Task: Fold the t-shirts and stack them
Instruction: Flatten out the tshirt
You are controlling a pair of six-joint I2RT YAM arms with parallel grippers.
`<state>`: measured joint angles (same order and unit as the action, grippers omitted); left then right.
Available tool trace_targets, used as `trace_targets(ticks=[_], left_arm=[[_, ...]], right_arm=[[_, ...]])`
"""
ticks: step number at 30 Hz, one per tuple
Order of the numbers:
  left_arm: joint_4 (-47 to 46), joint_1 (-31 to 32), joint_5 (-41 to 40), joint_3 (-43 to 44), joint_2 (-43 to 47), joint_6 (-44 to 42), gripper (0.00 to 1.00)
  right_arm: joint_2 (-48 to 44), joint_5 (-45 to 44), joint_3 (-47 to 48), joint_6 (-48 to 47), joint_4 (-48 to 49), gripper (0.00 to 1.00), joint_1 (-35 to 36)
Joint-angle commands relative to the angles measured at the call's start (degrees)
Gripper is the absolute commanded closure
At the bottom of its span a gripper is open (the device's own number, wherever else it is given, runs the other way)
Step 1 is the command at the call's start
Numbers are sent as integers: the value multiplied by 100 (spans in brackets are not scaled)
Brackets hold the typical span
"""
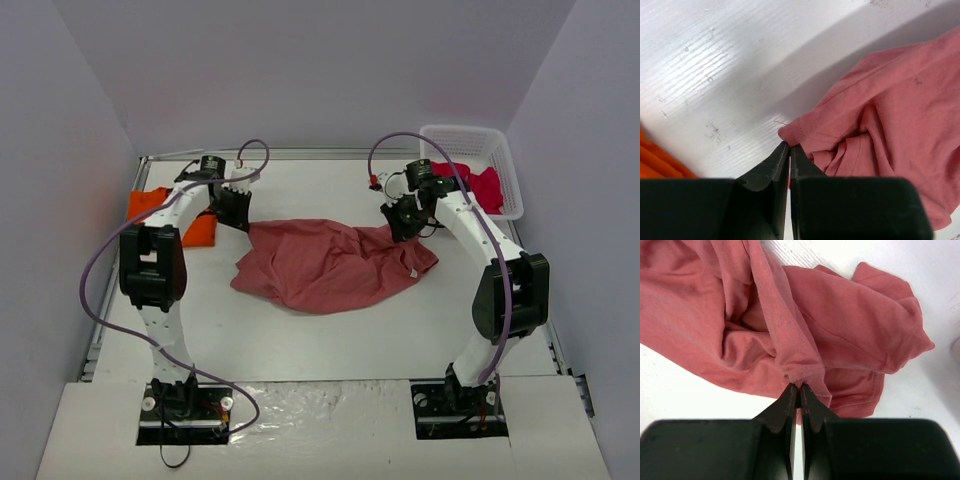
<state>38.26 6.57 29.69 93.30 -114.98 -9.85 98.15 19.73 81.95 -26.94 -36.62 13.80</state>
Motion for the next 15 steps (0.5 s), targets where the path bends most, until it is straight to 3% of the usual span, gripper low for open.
trace_targets(ticks=[1, 15], left_arm=[[76, 134, -183, 22, -50, -70, 98], [59, 644, -587, -540, -148, -325, 98]], right_arm=[[-50, 23, -4, -13, -108, 100, -44], [90, 5, -57, -13, -65, 100, -36]])
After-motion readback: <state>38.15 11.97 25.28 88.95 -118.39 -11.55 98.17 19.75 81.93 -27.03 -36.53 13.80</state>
